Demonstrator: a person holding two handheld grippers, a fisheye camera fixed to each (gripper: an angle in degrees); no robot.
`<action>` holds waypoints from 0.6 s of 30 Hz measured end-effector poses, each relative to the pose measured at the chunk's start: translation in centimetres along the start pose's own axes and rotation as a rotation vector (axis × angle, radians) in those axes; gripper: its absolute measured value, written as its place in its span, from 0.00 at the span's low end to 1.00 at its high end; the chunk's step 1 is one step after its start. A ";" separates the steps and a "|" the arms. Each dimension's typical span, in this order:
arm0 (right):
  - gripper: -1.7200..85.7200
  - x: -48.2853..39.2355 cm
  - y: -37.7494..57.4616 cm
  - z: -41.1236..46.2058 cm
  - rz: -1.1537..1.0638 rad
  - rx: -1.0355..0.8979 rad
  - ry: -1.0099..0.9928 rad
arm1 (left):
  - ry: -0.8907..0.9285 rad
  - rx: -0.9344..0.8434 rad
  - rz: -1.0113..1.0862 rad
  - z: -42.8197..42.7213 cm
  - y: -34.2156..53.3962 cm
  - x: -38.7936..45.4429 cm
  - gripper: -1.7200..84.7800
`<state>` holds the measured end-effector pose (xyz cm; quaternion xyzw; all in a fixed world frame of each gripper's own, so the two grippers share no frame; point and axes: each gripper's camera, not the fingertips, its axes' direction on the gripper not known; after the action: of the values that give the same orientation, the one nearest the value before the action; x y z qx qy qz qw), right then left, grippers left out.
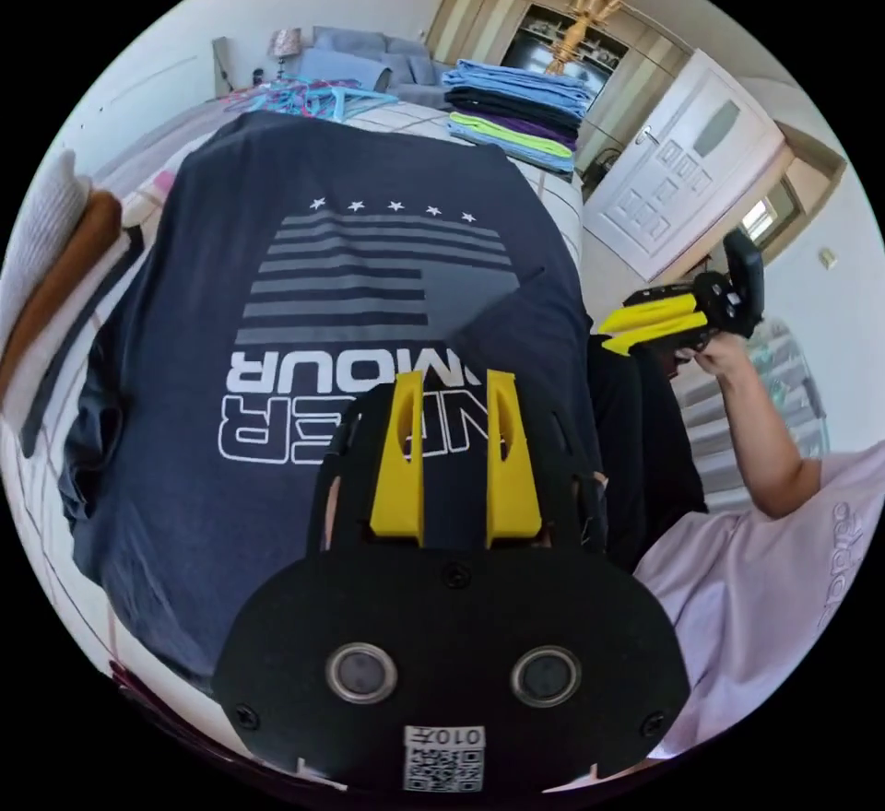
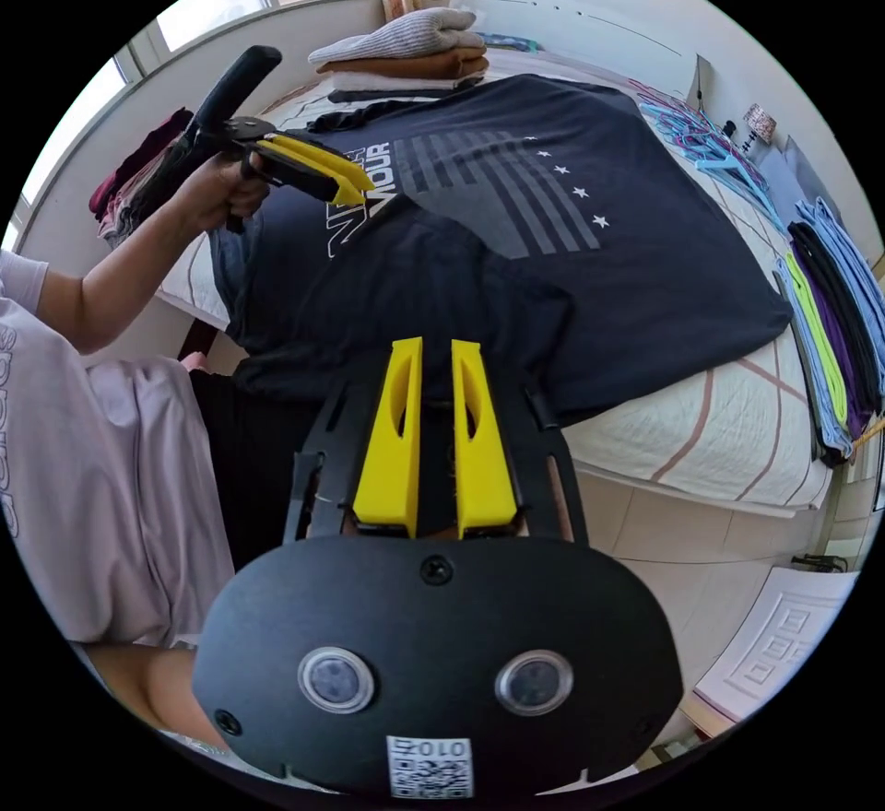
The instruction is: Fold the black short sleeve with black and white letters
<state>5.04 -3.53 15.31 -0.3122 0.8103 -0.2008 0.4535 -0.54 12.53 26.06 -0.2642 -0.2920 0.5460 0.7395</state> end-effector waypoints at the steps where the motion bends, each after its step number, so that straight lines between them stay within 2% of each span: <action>1: 0.07 0.0 0.0 0.0 0.005 0.005 0.003 | -0.034 0.021 0.078 -0.3 0.3 1.8 0.12; 3: 0.07 0.3 -0.2 -0.1 0.042 0.043 0.015 | -0.032 0.014 0.192 0.2 0.6 4.6 0.12; 7: 0.08 0.8 -0.7 0.1 0.106 0.086 0.012 | 0.108 -0.118 0.342 5.0 1.9 9.0 0.11; 11: 0.08 0.5 -0.8 3.4 0.135 -0.056 0.074 | 0.082 -0.223 0.384 9.5 4.0 10.1 0.11; 15: 0.07 -0.6 0.6 1.6 0.165 0.033 0.086 | 0.114 -0.125 0.339 7.0 4.1 8.0 0.11; 18: 0.07 -2.6 2.3 -0.9 0.164 0.117 0.157 | -0.016 0.008 0.286 1.2 4.2 4.3 0.11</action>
<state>4.50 0.00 15.95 -0.2012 0.8529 -0.2339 0.4212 -3.14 17.87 24.47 -0.2958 -0.2549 0.6489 0.6531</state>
